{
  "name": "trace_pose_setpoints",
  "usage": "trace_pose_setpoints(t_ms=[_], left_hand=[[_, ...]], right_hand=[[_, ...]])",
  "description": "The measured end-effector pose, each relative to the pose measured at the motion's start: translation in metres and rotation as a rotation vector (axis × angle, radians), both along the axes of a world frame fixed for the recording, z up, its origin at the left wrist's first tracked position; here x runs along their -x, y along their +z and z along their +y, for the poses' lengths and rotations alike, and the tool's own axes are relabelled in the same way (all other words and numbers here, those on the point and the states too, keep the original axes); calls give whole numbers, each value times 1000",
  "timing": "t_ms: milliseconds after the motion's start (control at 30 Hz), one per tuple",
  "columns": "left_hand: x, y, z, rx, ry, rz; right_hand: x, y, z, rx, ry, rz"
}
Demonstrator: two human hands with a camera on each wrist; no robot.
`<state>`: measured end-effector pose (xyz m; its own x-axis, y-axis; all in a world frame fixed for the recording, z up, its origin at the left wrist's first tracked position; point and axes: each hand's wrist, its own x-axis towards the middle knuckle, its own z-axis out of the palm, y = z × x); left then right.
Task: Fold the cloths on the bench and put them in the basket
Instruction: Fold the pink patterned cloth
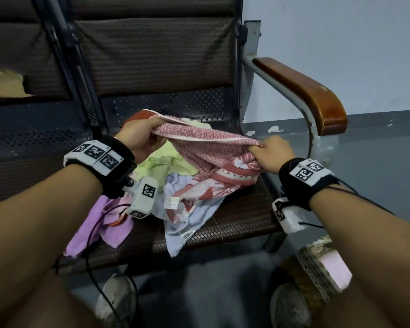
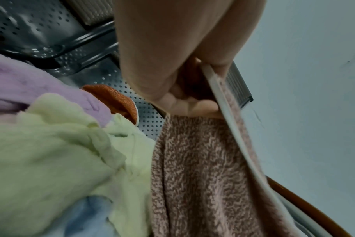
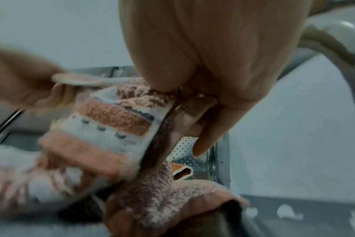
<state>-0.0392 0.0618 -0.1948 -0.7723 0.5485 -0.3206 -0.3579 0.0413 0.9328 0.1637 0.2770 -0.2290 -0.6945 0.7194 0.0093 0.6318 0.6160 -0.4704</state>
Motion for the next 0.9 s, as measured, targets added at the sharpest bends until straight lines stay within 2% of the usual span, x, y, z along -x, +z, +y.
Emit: trace_pose_setpoints(t_ms=[133,267,367,433,500,600,700,833,900], left_hand=[[6,3,-14,-67,-199,-15],[9,1,-24,-104,-238,22],[10,-4,-27,-79,-120,71],[10,-8,-27,-49,26,118],[13,-13,-27,25,163,166],[18,-20,-28,146,228,206],[17,-15,-29,70,238,195],[21,-6,-35,-67,251,133],[25,-5,-38,-106,244,89]], right_hand=[[-7,-2,8,121,23,76],[-17,-2,9,465,224,127],[-22,-4,5,388,347,-43],[-23,-10,-3,317,403,-195],[-22,-15,-10,267,434,-263],[-14,-9,-17,164,361,-133],[-9,3,-19,94,303,1],[-15,8,-25,134,456,-168],[-16,9,-24,106,440,-148]])
